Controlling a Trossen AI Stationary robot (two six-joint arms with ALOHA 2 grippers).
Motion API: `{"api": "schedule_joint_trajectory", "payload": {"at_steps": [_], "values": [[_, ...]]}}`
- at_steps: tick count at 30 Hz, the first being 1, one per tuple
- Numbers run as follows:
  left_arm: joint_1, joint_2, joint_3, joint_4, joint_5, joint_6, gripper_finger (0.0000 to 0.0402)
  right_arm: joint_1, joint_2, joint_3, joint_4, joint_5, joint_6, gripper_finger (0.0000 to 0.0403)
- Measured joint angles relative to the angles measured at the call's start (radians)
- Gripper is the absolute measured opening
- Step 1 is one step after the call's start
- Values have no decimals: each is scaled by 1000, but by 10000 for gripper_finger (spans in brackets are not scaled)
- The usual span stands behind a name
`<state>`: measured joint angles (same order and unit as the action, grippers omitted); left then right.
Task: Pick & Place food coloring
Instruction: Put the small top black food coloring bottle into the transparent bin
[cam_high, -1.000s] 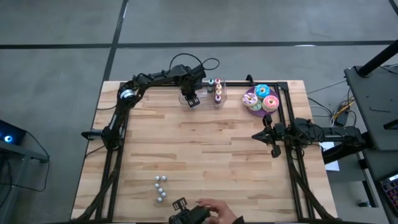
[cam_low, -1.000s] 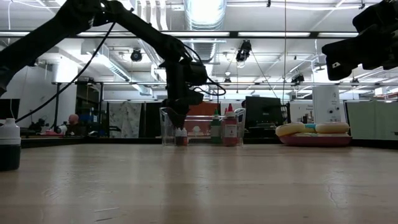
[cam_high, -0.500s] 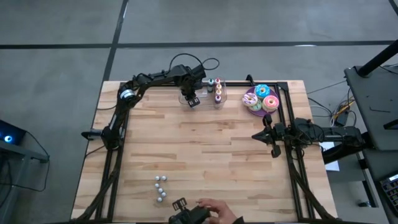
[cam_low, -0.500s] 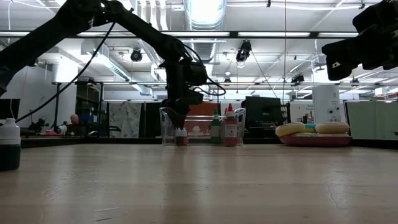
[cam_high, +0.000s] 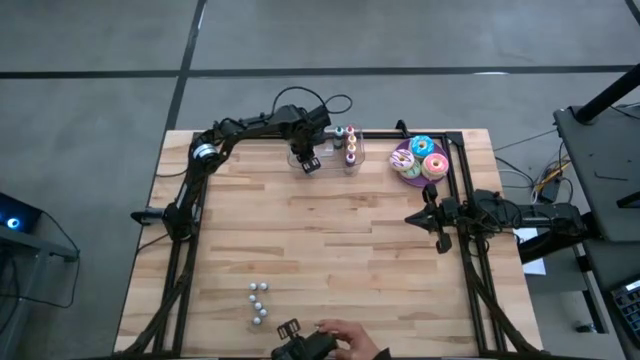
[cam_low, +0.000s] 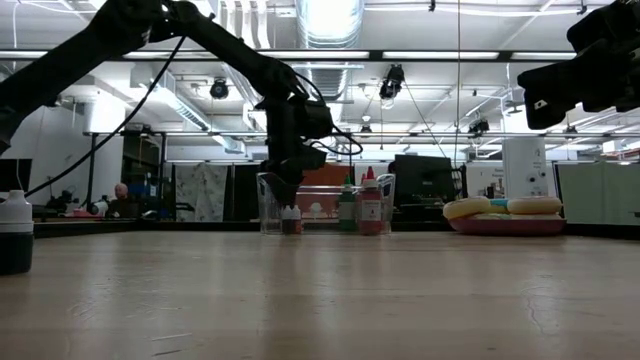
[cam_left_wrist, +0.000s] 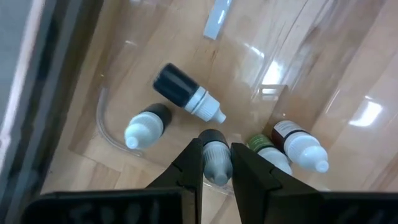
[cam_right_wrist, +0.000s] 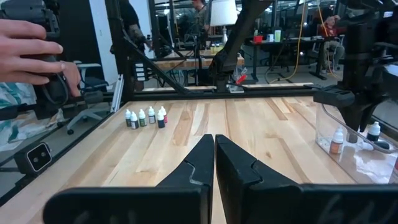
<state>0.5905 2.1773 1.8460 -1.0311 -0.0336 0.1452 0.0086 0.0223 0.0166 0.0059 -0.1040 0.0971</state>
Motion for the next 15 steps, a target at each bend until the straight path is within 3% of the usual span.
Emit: {"api": "schedule_joint_trajectory", "payload": {"at_steps": [9,15], "values": [[0,0,-11,2,12,7,44,0,0,0,0,0,0,9],[0,0,-11,2,17,8,88,0,0,0,0,0,0,9]]}}
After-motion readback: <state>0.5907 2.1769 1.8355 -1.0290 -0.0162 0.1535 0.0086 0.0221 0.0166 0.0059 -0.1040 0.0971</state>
